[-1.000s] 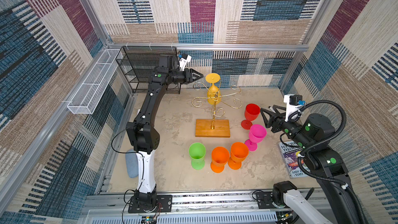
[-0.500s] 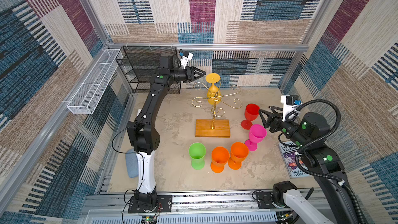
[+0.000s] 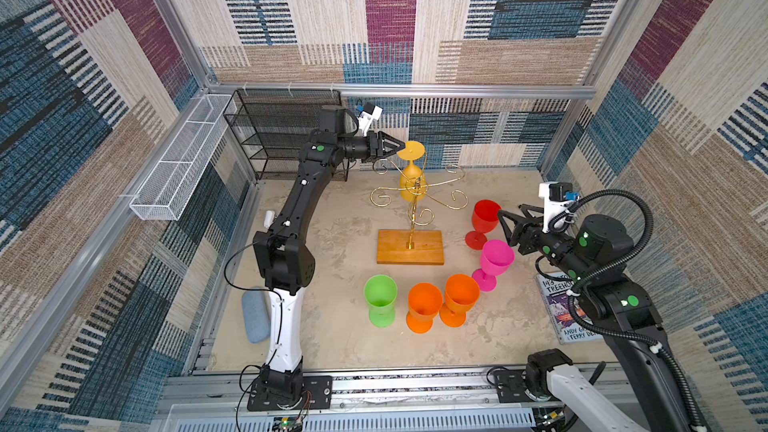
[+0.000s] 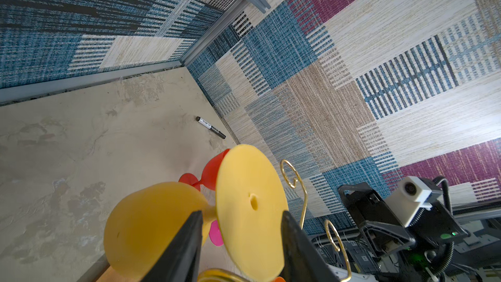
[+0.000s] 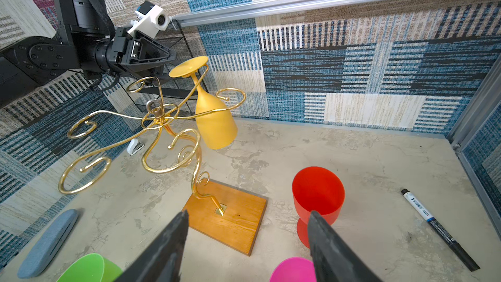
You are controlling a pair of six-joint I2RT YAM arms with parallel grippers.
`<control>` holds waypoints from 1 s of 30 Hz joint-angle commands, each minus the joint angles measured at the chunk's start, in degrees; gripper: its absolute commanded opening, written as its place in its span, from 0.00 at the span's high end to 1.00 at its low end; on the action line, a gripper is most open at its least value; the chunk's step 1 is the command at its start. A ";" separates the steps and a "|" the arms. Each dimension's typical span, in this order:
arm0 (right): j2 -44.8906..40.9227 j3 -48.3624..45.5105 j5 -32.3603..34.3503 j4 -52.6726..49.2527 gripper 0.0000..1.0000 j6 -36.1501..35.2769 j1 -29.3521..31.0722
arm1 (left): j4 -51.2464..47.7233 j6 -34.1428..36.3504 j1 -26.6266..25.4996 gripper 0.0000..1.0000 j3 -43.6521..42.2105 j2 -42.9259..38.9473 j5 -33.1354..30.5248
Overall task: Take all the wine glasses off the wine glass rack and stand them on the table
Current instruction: 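Close the left gripper on the yellow glass foot on the rack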
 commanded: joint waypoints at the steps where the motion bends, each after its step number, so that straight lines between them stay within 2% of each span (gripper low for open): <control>1: 0.04 0.22 -0.06 1.89 0.29 -0.55 0.07 | -0.31 1.61 -0.02 0.52 0.66 0.31 1.19; 10: 0.66 -0.10 -0.32 2.11 0.29 -0.53 0.06 | -1.05 1.36 -0.20 0.62 2.56 1.45 1.98; 23: 0.39 -0.79 -0.41 2.19 0.29 -0.14 0.05 | -2.26 2.39 -0.20 0.85 2.56 1.03 2.27; 30: 0.13 -0.97 -0.50 2.11 0.29 0.00 0.07 | 3.30 -3.48 -0.11 0.93 2.14 0.91 4.38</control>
